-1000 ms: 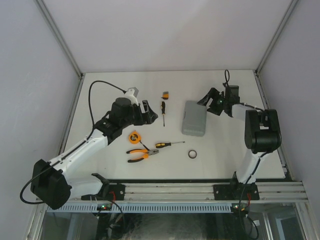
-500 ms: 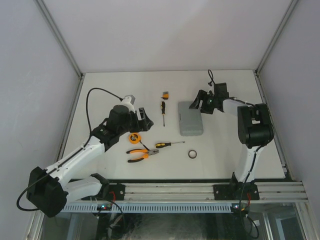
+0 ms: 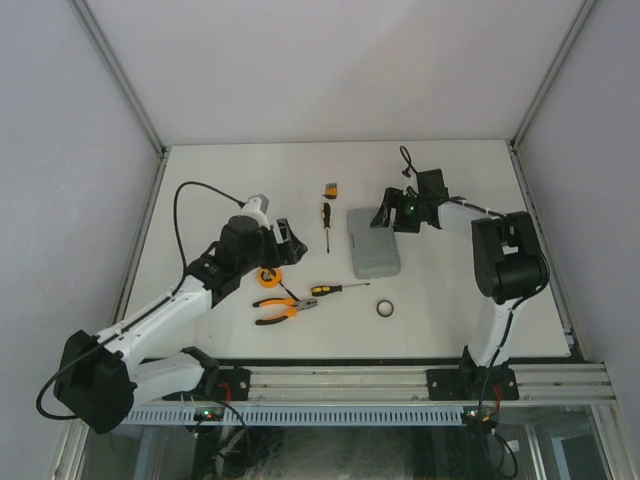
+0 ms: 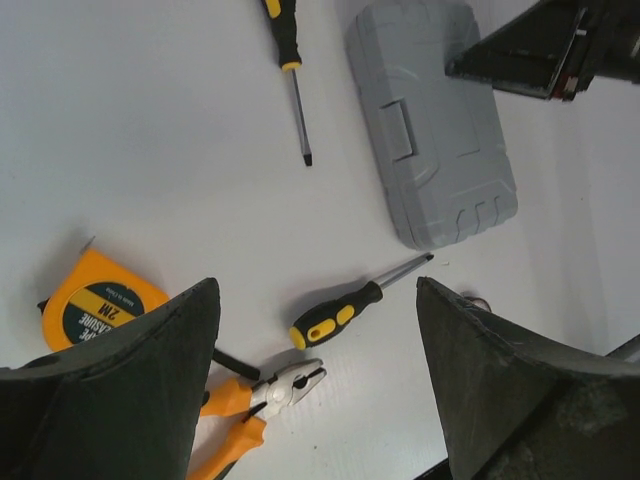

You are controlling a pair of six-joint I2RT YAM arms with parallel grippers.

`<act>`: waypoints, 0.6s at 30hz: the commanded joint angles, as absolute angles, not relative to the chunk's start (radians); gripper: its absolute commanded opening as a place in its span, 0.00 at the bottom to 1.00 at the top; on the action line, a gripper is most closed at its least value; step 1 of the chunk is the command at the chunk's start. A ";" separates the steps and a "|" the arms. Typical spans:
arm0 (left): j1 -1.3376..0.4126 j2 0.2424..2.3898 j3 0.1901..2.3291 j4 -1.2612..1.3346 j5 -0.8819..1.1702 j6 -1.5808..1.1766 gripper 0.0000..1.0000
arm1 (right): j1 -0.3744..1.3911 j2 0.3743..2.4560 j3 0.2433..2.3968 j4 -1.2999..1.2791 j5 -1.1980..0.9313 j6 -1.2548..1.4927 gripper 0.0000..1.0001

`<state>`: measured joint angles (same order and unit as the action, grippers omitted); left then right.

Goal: Sort the tools into containers
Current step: Move the storage box to the center of the board.

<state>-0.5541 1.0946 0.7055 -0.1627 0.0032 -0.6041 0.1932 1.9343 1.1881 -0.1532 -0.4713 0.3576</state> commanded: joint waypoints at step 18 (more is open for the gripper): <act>-0.635 1.518 1.011 -0.062 -0.033 -0.666 0.74 | 0.268 1.605 0.891 -0.049 -0.295 0.492 0.78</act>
